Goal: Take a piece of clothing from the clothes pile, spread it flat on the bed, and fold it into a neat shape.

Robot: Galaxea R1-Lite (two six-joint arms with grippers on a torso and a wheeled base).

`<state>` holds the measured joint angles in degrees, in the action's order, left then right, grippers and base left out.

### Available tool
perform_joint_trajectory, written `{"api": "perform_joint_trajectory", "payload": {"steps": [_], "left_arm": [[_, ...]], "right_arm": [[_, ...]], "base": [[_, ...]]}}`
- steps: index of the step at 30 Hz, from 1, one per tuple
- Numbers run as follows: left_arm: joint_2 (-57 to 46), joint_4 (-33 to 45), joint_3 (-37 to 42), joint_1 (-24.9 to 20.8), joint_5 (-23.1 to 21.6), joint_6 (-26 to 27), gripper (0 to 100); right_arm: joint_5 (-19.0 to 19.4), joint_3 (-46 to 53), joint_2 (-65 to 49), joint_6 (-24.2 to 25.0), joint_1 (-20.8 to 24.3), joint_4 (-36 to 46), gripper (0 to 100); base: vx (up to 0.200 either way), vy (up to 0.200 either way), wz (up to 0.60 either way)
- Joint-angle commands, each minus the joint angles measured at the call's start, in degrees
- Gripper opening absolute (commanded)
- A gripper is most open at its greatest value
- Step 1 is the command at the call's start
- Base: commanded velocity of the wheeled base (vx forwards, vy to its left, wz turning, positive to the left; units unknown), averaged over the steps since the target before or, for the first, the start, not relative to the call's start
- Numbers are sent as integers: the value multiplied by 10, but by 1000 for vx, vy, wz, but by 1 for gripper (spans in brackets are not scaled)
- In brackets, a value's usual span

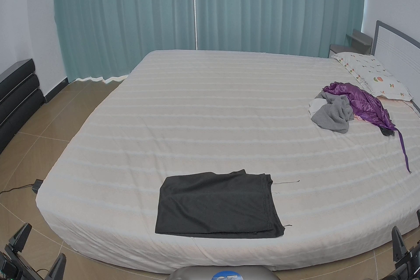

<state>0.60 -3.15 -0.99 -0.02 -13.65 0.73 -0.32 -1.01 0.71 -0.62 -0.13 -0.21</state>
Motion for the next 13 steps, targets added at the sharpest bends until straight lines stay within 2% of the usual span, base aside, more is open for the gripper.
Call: {"api": "perform_joint_trajectory", "payload": {"steps": [1, 3, 4, 6, 7, 13], "left_arm": [[-2, 2, 8, 1, -17, 0, 100], [-6, 1, 9, 1, -2, -2, 100], [-6, 1, 10, 1, 27, -3, 100], [-6, 12, 10, 1, 126, 16, 100], [-6, 29, 10, 0, 156, 15, 100], [-6, 32, 10, 0, 126, -2, 100]], "right_arm": [[1, 10, -6, 1, 0, 0, 100], [1, 10, -6, -3, 0, 1, 100], [1, 10, -6, -3, 0, 1, 100], [1, 10, -6, -3, 0, 1, 100], [1, 10, -6, -2, 0, 1, 100], [3, 10, -6, -3, 0, 1, 100]], "base": [[0, 0, 0], [0, 0, 0], [0, 0, 0], [0, 0, 0], [0, 0, 0], [0, 0, 0]]}}
